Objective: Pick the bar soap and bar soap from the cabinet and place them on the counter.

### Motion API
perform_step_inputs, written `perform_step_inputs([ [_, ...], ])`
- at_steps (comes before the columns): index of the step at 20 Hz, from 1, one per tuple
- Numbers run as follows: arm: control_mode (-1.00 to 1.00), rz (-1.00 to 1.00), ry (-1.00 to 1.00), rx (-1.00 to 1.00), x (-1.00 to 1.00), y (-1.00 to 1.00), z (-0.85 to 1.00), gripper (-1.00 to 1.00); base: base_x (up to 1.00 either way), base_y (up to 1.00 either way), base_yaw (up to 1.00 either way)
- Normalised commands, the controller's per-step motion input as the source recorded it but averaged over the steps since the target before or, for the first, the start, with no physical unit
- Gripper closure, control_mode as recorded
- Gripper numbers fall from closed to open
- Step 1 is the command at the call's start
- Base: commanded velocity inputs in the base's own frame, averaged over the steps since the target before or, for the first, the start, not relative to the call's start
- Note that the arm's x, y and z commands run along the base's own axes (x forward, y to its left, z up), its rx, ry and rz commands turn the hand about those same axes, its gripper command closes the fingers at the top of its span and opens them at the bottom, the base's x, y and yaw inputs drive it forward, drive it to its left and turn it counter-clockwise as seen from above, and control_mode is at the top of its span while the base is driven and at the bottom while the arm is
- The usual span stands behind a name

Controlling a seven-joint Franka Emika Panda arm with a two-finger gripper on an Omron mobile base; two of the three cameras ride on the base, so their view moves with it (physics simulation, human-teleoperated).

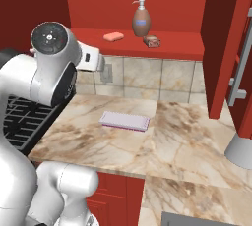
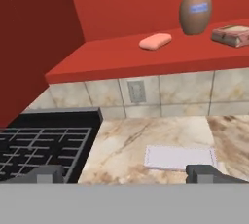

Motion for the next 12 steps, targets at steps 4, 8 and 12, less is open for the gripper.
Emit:
perform_step_inputs([
  [4, -1.00, -0.07, -0.10, -0.05, 0.00, -0.16, 0.07, -1.00, 0.00, 0.00, 0.00],
  [8, -1.00, -0.02, -0.12, -0.12, 0.03, -0.04, 0.05, -1.00, 0.00, 0.00, 0.00],
  [12, -1.00, 0.00, -0.06, -0.14, 0.08, -0.14, 0.09, -1.00, 0.00, 0.00, 0.00],
])
